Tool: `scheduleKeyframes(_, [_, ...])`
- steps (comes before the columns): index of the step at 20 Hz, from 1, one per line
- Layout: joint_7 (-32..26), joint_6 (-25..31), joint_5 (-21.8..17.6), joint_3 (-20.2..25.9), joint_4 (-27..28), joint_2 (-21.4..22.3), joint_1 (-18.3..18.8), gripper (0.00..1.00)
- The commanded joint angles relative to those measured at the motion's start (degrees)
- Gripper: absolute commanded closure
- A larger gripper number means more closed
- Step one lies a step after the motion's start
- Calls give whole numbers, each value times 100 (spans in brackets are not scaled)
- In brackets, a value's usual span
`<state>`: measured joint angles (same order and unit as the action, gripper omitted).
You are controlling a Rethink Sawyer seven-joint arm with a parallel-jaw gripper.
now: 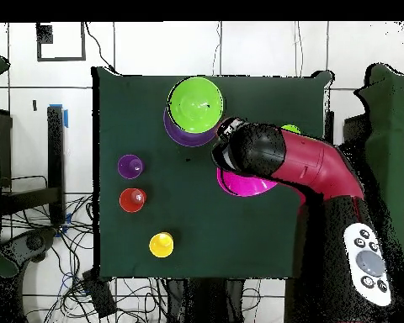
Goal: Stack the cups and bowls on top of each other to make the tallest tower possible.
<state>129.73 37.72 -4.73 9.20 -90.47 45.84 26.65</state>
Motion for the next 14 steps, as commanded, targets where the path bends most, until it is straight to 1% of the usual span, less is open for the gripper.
scheduleKeyframes(1, [528, 594, 23, -193, 166, -44, -166, 100])
scheduleKeyframes(5, [379, 566, 46, -157, 177, -83, -146, 100])
scheduleKeyframes(6, [245, 608, 27, -110, 189, -82, -122, 100])
scheduleKeyframes(9, [-404, 784, -71, 173, 267, -96, 18, 100])
scheduleKeyframes(14, [-1191, 875, -311, 531, 406, -61, 108, 100])
